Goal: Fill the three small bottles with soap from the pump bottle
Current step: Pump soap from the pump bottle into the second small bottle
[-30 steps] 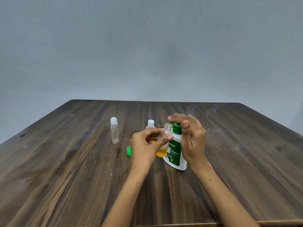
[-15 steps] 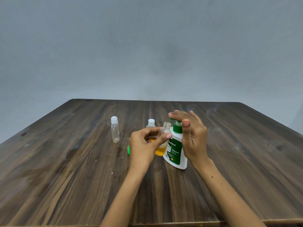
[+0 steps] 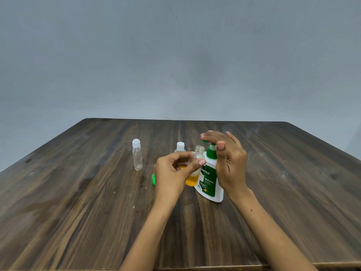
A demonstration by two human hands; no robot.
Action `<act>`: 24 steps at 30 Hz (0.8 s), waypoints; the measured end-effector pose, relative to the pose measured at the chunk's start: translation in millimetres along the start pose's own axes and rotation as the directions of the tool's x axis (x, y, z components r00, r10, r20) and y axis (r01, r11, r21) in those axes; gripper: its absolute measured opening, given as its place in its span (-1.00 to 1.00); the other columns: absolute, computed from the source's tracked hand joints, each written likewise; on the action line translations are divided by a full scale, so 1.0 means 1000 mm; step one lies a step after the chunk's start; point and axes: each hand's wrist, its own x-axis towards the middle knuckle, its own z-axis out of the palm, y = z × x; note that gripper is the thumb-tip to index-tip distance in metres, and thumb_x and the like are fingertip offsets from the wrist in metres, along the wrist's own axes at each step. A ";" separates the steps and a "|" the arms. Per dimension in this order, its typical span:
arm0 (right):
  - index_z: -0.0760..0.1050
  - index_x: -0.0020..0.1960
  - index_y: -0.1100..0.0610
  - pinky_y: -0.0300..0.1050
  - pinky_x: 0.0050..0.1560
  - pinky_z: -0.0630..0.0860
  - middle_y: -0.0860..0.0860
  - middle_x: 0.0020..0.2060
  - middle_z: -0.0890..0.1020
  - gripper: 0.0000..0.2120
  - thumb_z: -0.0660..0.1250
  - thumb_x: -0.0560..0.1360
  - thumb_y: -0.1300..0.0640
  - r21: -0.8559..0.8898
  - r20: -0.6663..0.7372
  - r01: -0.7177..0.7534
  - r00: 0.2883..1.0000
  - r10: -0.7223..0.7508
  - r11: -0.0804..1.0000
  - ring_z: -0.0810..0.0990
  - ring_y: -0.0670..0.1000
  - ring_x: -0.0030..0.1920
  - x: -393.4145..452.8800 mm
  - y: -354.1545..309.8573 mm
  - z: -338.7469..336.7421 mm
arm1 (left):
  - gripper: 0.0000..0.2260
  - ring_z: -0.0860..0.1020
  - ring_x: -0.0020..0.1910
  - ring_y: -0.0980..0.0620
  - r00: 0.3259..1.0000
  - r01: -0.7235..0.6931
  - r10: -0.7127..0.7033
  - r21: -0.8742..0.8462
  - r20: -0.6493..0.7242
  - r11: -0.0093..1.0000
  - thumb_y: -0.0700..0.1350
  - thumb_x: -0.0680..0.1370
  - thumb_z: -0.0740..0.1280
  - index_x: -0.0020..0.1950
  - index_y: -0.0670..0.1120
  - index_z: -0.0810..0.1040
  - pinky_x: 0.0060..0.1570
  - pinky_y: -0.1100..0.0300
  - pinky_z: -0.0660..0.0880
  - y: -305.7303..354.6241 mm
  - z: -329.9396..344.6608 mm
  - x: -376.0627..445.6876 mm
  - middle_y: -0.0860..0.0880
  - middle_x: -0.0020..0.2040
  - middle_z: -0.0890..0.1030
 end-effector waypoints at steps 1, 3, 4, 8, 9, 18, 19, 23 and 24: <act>0.65 0.00 0.19 0.10 0.31 0.38 0.01 0.00 0.69 -0.35 -0.11 0.67 -0.16 0.004 -0.008 -0.003 1.000 0.003 1.000 0.62 -0.02 0.12 -0.001 0.000 0.001 | -0.81 0.69 -0.09 0.02 1.000 0.003 -0.003 -0.001 0.000 1.000 -0.10 0.30 0.59 -0.15 0.05 0.68 0.03 0.05 0.62 0.000 0.000 0.000 -0.01 -0.16 0.73; 0.65 -0.02 0.19 0.09 0.30 0.39 0.00 -0.02 0.69 -0.36 -0.11 0.67 -0.16 0.025 -0.017 -0.016 1.000 0.017 1.000 0.63 -0.02 0.09 -0.005 -0.001 0.002 | -0.80 0.69 -0.08 0.01 1.000 0.014 -0.014 -0.003 0.001 1.000 -0.10 0.30 0.59 -0.13 0.03 0.69 0.05 0.00 0.62 0.000 0.000 0.000 -0.01 -0.15 0.73; 0.65 -0.03 0.19 0.09 0.29 0.39 -0.01 -0.03 0.69 -0.36 -0.10 0.67 -0.16 0.036 -0.018 -0.022 1.000 0.022 0.999 0.63 -0.02 0.09 -0.006 -0.002 0.002 | -0.80 0.69 -0.08 0.01 1.000 0.018 -0.018 -0.001 0.000 1.000 -0.10 0.30 0.59 -0.12 0.01 0.69 0.06 -0.01 0.61 0.000 0.000 0.000 -0.01 -0.15 0.73; 0.65 -0.02 0.19 0.10 0.28 0.40 0.00 -0.02 0.69 -0.36 -0.10 0.67 -0.16 0.044 -0.008 -0.032 0.999 0.032 0.999 0.63 -0.02 0.09 -0.004 -0.002 0.000 | -0.80 0.68 -0.08 0.04 1.000 0.015 -0.015 0.011 0.004 1.000 -0.09 0.31 0.59 -0.12 0.04 0.69 0.07 -0.02 0.61 0.001 0.000 -0.002 0.01 -0.15 0.73; 0.65 -0.01 0.18 0.10 0.29 0.40 -0.01 -0.01 0.69 -0.36 -0.11 0.66 -0.17 0.040 -0.003 -0.030 1.000 0.030 0.999 0.63 -0.03 0.10 -0.002 -0.002 -0.001 | -0.81 0.68 -0.09 0.05 1.000 0.014 -0.014 0.009 0.004 1.000 -0.09 0.31 0.59 -0.12 0.04 0.69 0.07 -0.01 0.61 0.001 0.000 -0.003 0.01 -0.15 0.73; 0.66 -0.04 0.17 0.08 0.28 0.40 -0.03 -0.04 0.69 -0.36 -0.10 0.66 -0.17 0.063 0.001 -0.039 0.999 0.039 0.997 0.63 -0.05 0.08 -0.004 -0.003 -0.001 | -0.80 0.68 -0.13 0.10 1.000 0.001 -0.001 0.003 -0.002 1.000 -0.11 0.31 0.59 -0.15 0.08 0.66 -0.03 0.20 0.61 0.005 0.001 -0.002 0.02 -0.17 0.72; 0.66 -0.03 0.16 0.06 0.28 0.40 -0.03 -0.03 0.69 -0.36 -0.10 0.66 -0.17 0.068 0.005 -0.050 0.999 0.050 0.996 0.63 -0.06 0.08 -0.004 -0.003 -0.001 | -0.80 0.68 -0.12 0.09 1.000 -0.002 0.002 0.006 -0.001 1.000 -0.10 0.30 0.59 -0.15 0.08 0.66 -0.03 0.19 0.61 0.005 0.001 -0.002 0.02 -0.17 0.73; 0.65 0.00 0.17 -0.02 0.30 0.38 -0.02 -0.01 0.69 -0.35 -0.11 0.66 -0.19 0.059 0.010 -0.061 0.998 0.061 0.996 0.63 -0.05 0.10 0.000 -0.003 -0.003 | -0.79 0.69 -0.11 0.08 1.000 -0.006 0.006 0.001 -0.004 1.000 -0.04 0.27 0.58 -0.14 0.08 0.66 -0.04 0.22 0.62 0.005 0.000 -0.002 0.02 -0.17 0.72; 0.65 0.00 0.18 -0.02 0.31 0.38 -0.01 0.00 0.69 -0.35 -0.11 0.66 -0.19 0.056 0.007 -0.060 0.998 0.060 0.997 0.63 -0.05 0.10 -0.001 -0.004 -0.002 | -0.78 0.69 -0.11 0.08 1.000 -0.008 0.008 -0.001 -0.004 1.000 -0.02 0.25 0.57 -0.14 0.08 0.66 -0.05 0.22 0.61 0.005 0.000 -0.002 0.02 -0.17 0.72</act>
